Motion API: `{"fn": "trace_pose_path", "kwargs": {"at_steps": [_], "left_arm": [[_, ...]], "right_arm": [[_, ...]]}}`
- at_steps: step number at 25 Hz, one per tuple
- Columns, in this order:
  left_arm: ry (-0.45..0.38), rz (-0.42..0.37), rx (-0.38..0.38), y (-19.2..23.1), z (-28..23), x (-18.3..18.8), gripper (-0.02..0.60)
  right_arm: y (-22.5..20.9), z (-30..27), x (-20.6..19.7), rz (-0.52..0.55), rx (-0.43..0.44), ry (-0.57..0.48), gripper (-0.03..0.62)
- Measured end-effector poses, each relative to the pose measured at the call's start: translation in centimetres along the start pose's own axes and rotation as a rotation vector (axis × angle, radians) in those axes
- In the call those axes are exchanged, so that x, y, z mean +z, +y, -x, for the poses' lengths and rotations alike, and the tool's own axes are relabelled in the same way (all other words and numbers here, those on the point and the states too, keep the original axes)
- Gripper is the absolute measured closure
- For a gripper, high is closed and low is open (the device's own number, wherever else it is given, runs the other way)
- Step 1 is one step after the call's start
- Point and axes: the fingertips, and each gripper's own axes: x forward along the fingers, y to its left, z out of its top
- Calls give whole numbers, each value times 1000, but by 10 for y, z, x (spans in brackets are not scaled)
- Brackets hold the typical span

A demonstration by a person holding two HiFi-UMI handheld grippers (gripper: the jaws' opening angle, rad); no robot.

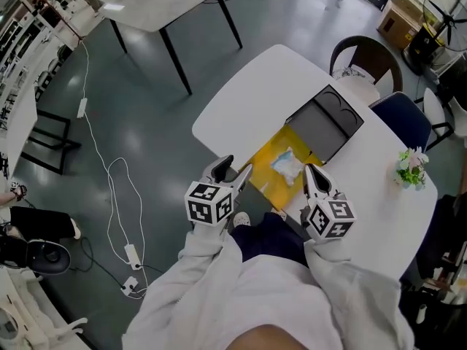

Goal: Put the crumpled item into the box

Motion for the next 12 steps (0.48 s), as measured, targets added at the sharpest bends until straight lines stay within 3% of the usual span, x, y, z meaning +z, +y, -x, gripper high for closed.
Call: {"fn": "trace_pose_path", "kwargs": {"at_steps": [5, 8, 12], "left_arm": [[-112, -43, 42, 4, 32, 14, 430], [-180, -112, 57, 5, 48, 21, 507], [-268, -184, 71, 0, 59, 33, 548]], "right_arm": [[15, 2, 14, 57, 25, -24, 551], [20, 3, 23, 96, 32, -43, 551], [22, 8, 34, 137, 36, -72, 551]]}}
